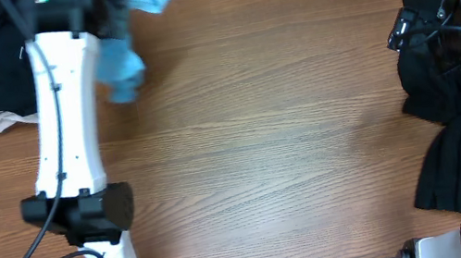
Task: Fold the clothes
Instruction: 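Carry the T-shirt to the top-left clothes pile and place it on top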
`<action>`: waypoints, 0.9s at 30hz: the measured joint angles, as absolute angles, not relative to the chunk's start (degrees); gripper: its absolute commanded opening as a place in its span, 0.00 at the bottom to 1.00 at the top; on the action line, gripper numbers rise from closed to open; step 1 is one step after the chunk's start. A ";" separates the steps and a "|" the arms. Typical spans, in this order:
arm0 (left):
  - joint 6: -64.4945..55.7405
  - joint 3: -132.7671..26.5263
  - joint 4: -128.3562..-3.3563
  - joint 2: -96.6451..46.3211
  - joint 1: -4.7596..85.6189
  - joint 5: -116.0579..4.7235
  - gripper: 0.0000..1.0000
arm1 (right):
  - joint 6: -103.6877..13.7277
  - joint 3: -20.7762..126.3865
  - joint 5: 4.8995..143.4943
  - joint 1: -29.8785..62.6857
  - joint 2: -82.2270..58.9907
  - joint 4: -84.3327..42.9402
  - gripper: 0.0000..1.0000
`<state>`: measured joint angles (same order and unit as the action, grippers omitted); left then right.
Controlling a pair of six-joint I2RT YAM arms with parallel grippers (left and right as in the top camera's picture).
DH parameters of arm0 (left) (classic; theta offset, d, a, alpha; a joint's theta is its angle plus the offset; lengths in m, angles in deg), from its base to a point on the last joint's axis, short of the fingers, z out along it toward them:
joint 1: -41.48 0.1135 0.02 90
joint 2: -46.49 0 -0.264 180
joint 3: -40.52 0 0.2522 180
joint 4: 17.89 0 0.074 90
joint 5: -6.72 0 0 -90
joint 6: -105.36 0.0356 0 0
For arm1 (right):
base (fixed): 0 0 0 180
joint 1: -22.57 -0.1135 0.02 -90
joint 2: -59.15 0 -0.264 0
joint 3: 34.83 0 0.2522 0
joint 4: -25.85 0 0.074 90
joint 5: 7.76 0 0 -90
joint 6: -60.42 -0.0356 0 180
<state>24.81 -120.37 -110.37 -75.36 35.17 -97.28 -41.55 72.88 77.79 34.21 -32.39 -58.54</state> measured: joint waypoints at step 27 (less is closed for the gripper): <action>28.22 -121.49 -84.18 -75.68 69.58 -82.62 0.04 | -41.59 72.88 77.73 34.21 -32.39 -58.28 1.00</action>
